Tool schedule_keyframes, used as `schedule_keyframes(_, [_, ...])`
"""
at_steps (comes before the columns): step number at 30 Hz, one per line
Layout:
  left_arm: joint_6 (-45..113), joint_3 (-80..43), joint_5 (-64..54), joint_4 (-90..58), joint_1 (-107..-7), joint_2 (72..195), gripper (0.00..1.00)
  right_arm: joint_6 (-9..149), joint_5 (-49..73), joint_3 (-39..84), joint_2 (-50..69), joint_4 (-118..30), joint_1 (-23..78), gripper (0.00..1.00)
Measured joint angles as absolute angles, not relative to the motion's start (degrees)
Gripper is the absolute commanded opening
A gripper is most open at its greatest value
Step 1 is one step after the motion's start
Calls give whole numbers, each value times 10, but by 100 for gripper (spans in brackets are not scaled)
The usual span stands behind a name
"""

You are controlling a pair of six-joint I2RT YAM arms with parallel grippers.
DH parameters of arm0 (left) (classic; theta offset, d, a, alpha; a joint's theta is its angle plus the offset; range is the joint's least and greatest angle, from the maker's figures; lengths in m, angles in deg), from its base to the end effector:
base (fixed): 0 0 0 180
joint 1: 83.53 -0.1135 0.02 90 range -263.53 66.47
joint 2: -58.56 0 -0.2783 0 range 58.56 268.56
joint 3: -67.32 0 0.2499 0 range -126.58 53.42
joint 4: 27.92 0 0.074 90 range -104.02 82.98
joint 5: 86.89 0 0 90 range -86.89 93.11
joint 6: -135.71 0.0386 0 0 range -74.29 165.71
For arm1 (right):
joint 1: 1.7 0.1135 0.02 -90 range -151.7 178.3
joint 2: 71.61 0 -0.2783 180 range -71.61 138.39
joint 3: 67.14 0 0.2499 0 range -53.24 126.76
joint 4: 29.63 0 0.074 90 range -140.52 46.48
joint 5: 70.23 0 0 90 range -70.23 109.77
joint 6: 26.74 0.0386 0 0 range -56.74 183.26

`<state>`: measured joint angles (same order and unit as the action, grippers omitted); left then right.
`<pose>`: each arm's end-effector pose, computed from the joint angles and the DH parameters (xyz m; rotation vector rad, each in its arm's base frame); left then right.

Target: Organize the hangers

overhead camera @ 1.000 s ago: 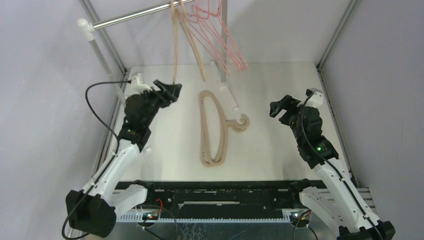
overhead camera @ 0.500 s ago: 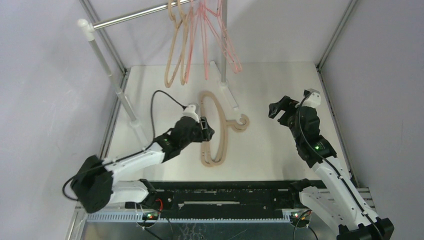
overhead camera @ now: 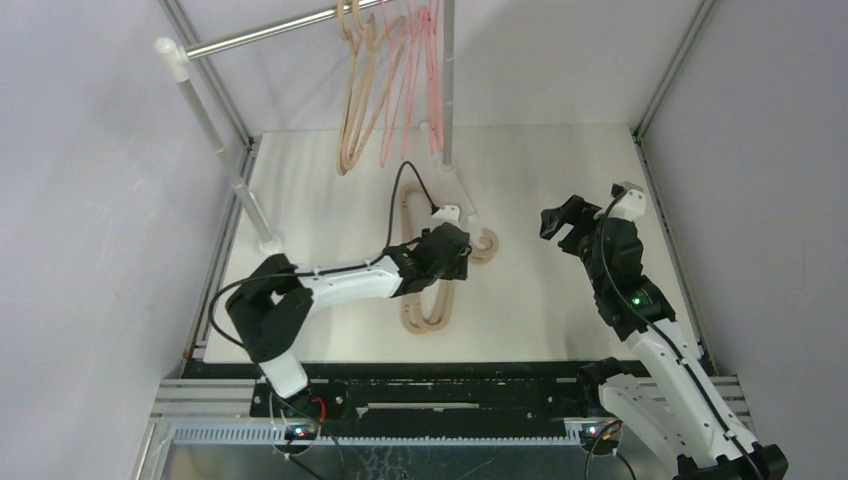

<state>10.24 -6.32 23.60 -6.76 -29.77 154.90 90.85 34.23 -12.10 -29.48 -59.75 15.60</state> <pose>0.2241 -0.2829 0.2173 0.1909 2.3006 -0.3924 0.1590 0.0394 0.3231 0.3408 1.8413 0.3061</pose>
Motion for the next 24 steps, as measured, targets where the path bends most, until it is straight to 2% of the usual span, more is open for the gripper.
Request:
schedule_keyframes(10, [114, -98, 256, -25, -283, 1655, 60, 909, 331, -133, -319, -601, 127, 91])
schedule_keyframes(15, [119, -109, 279, -17, -282, 1666, 58, 909, 320, -138, -329, -600, 109, 91])
schedule_keyframes(17, [122, -115, 284, -12, -282, 1671, 53, 909, 314, -140, -329, -601, 104, 91])
schedule_keyframes(21, [123, -129, 286, -11, -280, 1682, 30, 909, 307, -142, -329, -600, 99, 91])
schedule_keyframes(24, [127, -129, 291, -12, -278, 1683, 25, 909, 304, -142, -329, -600, 98, 91])
